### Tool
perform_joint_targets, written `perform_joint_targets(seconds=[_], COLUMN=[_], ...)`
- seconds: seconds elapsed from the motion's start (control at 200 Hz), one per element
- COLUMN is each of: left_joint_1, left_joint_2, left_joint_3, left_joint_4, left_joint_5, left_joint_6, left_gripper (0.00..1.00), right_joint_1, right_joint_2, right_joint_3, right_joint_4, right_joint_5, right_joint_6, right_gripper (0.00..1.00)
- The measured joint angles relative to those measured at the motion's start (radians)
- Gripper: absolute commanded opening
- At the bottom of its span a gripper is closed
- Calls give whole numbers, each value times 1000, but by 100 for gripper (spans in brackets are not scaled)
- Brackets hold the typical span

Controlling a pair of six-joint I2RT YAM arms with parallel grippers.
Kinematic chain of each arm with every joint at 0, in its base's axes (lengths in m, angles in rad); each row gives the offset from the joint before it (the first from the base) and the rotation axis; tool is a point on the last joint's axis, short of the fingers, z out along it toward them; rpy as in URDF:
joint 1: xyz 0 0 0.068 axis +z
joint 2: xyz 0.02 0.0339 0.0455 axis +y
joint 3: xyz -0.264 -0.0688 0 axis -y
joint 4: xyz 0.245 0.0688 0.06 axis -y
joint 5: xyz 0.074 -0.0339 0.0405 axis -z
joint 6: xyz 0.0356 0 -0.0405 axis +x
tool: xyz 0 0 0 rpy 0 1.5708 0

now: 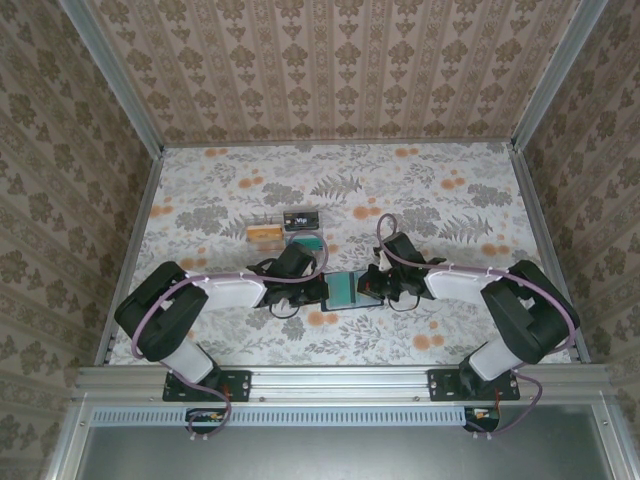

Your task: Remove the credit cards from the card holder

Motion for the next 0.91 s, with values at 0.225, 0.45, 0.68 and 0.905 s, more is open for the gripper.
perform_joint_targets(seconds=[0.225,0.45,0.68,0.905], left_joint_1=[0,0,0,0], left_joint_2=[0,6,18,21], left_joint_3=[8,16,27,31], left_joint_4=[-16,-26,-30,-30], left_joint_5=[1,5,13,16], left_joint_6=[0,7,14,17], left_gripper=[0,0,0,0], right_joint_1=[0,0,0,0], right_joint_2=[-1,35,66,83], right_joint_3=[0,0,4,11], right_joint_4=[2,34,63,76], right_joint_5=[-14,-40,-72,-97], right_joint_6=[-6,-13,-21,-30], right_gripper=[21,23,23,8])
